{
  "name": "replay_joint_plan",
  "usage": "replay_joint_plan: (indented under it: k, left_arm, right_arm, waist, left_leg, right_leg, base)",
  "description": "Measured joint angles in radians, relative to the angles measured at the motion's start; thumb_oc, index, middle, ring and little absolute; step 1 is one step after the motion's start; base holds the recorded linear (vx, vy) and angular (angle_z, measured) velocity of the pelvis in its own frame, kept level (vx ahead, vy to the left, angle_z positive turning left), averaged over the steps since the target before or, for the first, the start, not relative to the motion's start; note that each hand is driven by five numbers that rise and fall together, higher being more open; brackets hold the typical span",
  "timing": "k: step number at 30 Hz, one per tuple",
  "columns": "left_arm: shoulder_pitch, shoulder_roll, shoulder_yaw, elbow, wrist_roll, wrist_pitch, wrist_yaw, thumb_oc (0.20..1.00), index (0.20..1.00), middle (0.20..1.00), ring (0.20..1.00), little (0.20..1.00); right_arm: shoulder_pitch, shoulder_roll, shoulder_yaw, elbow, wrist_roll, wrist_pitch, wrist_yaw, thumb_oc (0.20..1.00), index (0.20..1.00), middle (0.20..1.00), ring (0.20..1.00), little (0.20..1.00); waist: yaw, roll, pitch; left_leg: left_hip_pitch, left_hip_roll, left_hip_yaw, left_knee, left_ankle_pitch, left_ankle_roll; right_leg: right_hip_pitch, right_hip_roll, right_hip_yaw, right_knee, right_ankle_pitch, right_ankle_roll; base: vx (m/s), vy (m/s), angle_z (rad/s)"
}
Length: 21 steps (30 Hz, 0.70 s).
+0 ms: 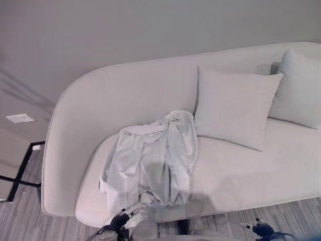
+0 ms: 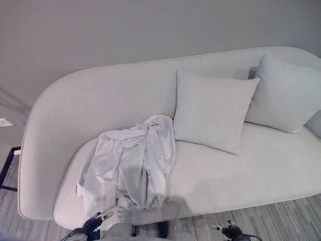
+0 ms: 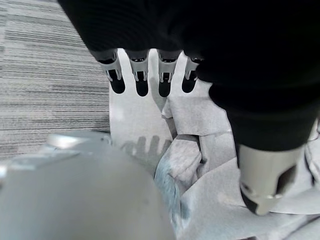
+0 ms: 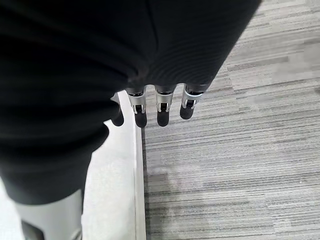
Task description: Hang the clothes on the sofa on the clothes rack.
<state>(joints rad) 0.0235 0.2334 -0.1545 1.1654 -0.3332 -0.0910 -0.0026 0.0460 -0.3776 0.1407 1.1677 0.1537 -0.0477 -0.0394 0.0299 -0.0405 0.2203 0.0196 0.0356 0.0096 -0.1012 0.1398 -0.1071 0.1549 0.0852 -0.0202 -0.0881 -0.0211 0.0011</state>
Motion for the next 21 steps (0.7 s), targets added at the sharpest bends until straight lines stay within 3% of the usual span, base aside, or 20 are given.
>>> replay_joint_plan:
  k: [3,6,9,10,13,15,17,18,21]
  left_arm:
    - [0.007,0.012,0.001,-0.009,0.0,0.0,0.0,1.0,1.0,1.0,1.0,1.0]
    - [-0.008,0.022,0.002,-0.034,0.0,-0.002,0.002,1.0,1.0,1.0,1.0,1.0]
    - [-0.028,0.053,0.001,-0.097,0.0,-0.003,0.007,1.0,1.0,1.0,1.0,1.0]
    - [-0.027,0.062,0.001,-0.132,-0.001,-0.005,0.011,1.0,1.0,1.0,1.0,1.0]
    - [-0.007,0.069,0.006,-0.256,-0.001,-0.009,0.022,1.0,1.0,1.0,1.0,1.0]
    - [0.008,0.07,0.007,-0.344,-0.001,-0.017,0.028,1.0,1.0,1.0,1.0,1.0]
    - [0.026,0.089,0.005,-0.46,-0.001,-0.014,0.042,1.0,1.0,1.0,1.0,1.0]
    - [0.014,0.11,-0.001,-0.537,-0.001,-0.032,0.048,1.0,1.0,1.0,1.0,1.0]
    - [-0.057,0.132,-0.003,-0.539,0.002,-0.031,0.08,1.0,1.0,1.0,1.0,1.0]
  right_arm:
    - [-0.017,0.001,0.006,-0.013,-0.017,0.001,0.0,1.0,1.0,1.0,1.0,1.0]
    - [-0.026,0.001,0.007,-0.063,-0.037,-0.001,0.0,1.0,1.0,1.0,1.0,1.0]
    - [-0.029,0.014,0.005,-0.115,-0.057,-0.001,0.001,1.0,1.0,1.0,1.0,1.0]
    - [-0.029,0.014,0.006,-0.13,-0.06,-0.002,0.001,1.0,1.0,1.0,1.0,1.0]
    - [-0.015,0.0,0.005,-0.201,-0.083,0.002,0.001,1.0,1.0,1.0,1.0,1.0]
    - [-0.008,-0.031,0.005,-0.239,-0.102,0.003,0.001,1.0,1.0,1.0,1.0,1.0]
    - [-0.005,-0.066,0.008,-0.29,-0.118,0.006,0.0,1.0,1.0,1.0,1.0,1.0]
    - [-0.02,-0.108,0.005,-0.314,-0.13,-0.001,-0.002,1.0,1.0,1.0,1.0,1.0]
    - [-0.044,-0.137,0.009,-0.365,-0.134,-0.001,-0.019,1.0,1.0,1.0,1.0,1.0]
  waist:
    - [0.018,-0.007,-0.011]
    - [0.019,-0.001,-0.019]
    - [0.035,0.002,-0.027]
    - [0.038,0.008,-0.031]
    - [0.048,0.036,-0.049]
    - [0.053,0.072,-0.068]
    - [0.051,0.082,-0.065]
    - [0.051,0.102,-0.052]
    - [0.049,0.091,-0.035]
  left_leg:
    - [0.0,-0.01,0.029,0.0,-0.008,0.012]
    - [0.007,-0.017,0.049,0.004,-0.052,0.092]
    - [0.009,-0.039,0.059,0.007,-0.069,0.129]
    - [0.001,-0.045,0.06,0.006,-0.072,0.136]
    - [-0.015,-0.065,0.06,0.005,-0.076,0.139]
    - [-0.033,-0.078,0.064,0.007,-0.073,0.149]
    - [-0.051,-0.084,0.056,0.005,-0.076,0.166]
    - [-0.065,-0.081,0.058,0.007,-0.051,0.196]
    - [-0.075,-0.093,0.051,0.007,-0.052,0.22]
  right_leg:
    - [-0.009,-0.006,0.03,0.0,0.005,-0.018]
    - [-0.021,-0.006,0.036,0.0,0.006,-0.018]
    - [-0.035,-0.031,0.04,0.027,-0.012,0.005]
    - [-0.048,-0.038,0.035,0.04,-0.037,0.014]
    - [-0.083,-0.057,0.031,0.064,-0.058,-0.004]
    - [-0.114,-0.075,0.019,0.108,-0.063,0.025]
    - [-0.183,-0.082,0.009,0.211,-0.083,0.046]
    - [-0.262,-0.094,-0.004,0.354,-0.128,0.089]
    - [-0.364,-0.167,0.004,0.487,-0.156,0.096]
  base:
    - [0.04,0.153,-0.29]
    - [0.05,0.144,-0.05]
    - [0.09,0.212,-0.02]
    - [0.08,0.213,-0.01]
    - [0.04,0.123,0.0]
    - [-0.04,0.17,-0.02]
    - [-0.08,0.083,0.07]
    - [-0.08,0.051,0.12]
    - [-0.05,0.006,0.02]
